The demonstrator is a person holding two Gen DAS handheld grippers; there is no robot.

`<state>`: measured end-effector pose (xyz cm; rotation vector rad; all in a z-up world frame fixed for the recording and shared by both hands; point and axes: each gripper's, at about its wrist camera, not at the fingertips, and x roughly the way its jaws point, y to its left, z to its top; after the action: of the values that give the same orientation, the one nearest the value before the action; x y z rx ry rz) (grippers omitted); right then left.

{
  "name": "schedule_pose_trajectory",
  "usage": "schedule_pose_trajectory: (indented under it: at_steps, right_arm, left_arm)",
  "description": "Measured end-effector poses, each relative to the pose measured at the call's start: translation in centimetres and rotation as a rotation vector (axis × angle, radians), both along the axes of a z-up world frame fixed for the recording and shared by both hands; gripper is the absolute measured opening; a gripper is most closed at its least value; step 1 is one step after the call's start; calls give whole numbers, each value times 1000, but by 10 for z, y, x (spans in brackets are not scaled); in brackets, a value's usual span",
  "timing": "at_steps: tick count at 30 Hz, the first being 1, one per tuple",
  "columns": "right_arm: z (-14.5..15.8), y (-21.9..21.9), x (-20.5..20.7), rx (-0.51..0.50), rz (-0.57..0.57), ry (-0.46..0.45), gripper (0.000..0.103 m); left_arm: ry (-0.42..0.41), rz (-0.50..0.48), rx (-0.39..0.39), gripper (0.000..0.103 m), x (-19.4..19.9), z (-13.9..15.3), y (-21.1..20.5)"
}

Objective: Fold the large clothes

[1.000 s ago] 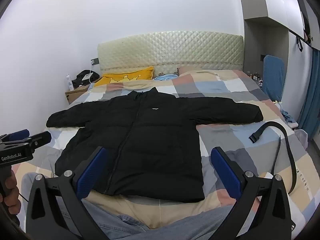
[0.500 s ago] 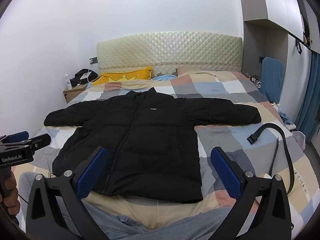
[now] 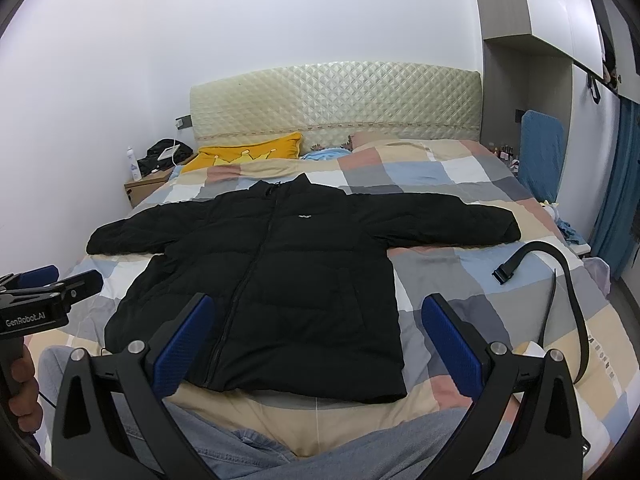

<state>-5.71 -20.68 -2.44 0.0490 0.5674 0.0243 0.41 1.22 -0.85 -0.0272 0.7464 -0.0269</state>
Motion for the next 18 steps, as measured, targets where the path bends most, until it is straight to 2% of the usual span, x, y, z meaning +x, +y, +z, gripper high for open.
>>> schedule_pose_trajectory:
  at_steps: [18]
  right_arm:
    - [-2,-2,2,8,-10,15,103]
  left_arm:
    - [14,3,2,102,2,-2,1]
